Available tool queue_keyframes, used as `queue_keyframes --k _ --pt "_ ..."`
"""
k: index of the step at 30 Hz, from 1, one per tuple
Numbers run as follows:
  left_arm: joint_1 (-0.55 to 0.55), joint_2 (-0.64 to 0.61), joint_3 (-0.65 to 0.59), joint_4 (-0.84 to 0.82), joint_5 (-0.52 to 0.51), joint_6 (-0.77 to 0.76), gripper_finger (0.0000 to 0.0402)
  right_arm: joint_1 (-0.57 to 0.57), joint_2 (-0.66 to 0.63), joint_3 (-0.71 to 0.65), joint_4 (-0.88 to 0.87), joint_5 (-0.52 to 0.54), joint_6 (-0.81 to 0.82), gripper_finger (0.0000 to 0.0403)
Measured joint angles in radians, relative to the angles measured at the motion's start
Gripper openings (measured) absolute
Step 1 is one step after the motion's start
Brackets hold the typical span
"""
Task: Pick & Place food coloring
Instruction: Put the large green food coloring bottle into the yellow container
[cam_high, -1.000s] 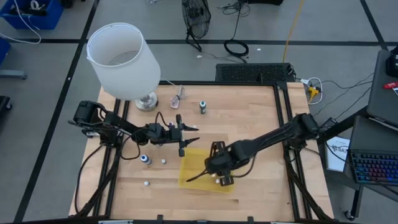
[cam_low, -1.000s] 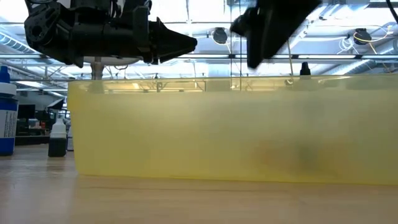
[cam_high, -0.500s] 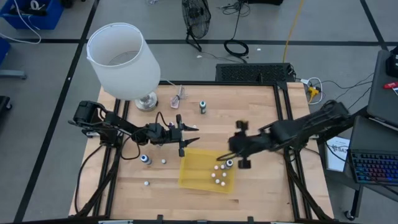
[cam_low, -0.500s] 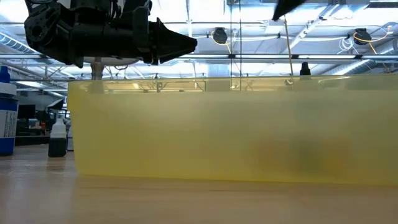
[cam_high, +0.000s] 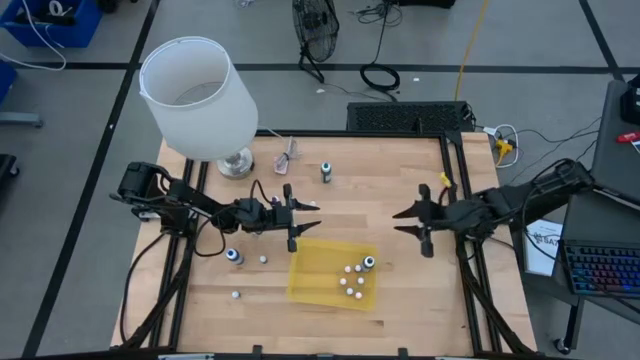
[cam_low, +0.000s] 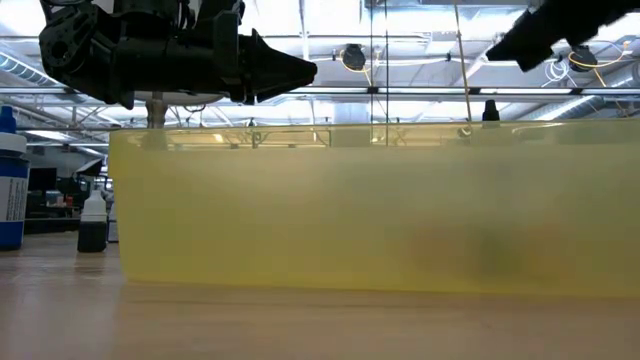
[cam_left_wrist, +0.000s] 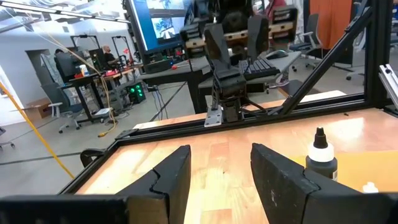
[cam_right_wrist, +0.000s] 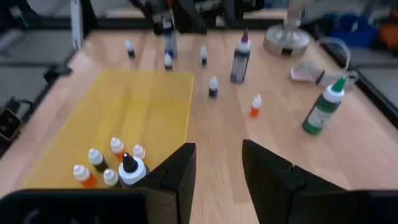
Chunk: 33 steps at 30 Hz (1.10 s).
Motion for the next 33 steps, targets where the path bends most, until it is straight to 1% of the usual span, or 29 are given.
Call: queue_keyframes --k 4,8,12,16,24,28,33 --pt "0.0 0.0 0.0 0.0 0.0 0.0 0.017 0.0 -0.14 -0.153 0.141 0.0 -0.035 0.0118" --pt "0.0 0.0 0.0 0.0 0.0 0.0 0.017 0.0 -0.237 -0.301 0.306 0.0 -0.073 0.0115" --pt "0.0 0.0 0.0 0.0 0.001 0.0 0.017 0.0 -0.295 -0.432 0.469 0.0 -0.111 0.0114" --pt "0.0 0.0 0.0 0.0 0.001 0.0 0.0171 0.0 -0.324 -0.526 0.594 0.0 -0.15 0.0114" --pt "0.0 0.0 0.0 0.0 0.001 0.0 0.017 0.0 -0.352 -0.635 0.716 0.002 -0.155 0.0114" --pt "0.0 0.0 0.0 -0.002 0.001 0.001 0.017 0.0 -0.35 -0.636 0.706 0.022 -0.148 0.0114" --pt "0.0 0.0 0.0 -0.002 0.001 -0.012 0.017 0.0 -0.349 -0.637 0.706 0.022 -0.148 0.0114"
